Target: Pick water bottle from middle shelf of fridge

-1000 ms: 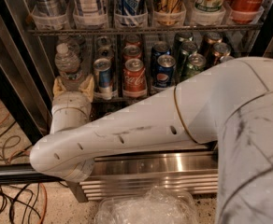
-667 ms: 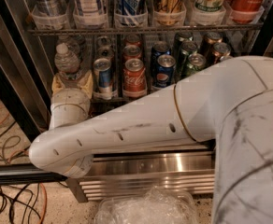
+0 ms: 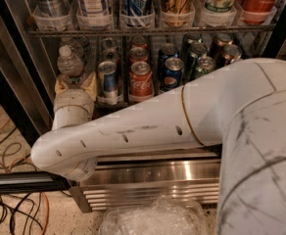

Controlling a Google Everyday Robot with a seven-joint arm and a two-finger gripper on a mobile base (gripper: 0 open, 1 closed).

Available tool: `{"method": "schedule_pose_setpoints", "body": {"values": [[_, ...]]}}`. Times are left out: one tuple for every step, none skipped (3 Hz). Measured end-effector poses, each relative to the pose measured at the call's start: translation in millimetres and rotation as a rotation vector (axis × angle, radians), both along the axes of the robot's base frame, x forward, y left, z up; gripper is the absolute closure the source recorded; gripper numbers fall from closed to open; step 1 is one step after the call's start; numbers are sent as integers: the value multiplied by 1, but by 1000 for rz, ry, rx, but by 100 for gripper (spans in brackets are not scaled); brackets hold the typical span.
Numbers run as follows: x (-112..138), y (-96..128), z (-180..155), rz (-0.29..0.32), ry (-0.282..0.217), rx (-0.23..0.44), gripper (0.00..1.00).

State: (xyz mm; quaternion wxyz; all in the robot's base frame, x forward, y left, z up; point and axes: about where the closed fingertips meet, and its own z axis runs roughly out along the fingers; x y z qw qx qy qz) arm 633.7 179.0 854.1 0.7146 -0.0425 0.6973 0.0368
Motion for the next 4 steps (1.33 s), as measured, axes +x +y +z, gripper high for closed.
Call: {"method": "schedule_pose_setpoints", "body": {"values": [[0, 0, 0, 0, 0, 0, 53], [0, 0, 0, 0, 0, 0, 77], [-1, -1, 1, -3, -3, -3, 98], [-11, -7, 12, -27, -42, -5, 100]]}}
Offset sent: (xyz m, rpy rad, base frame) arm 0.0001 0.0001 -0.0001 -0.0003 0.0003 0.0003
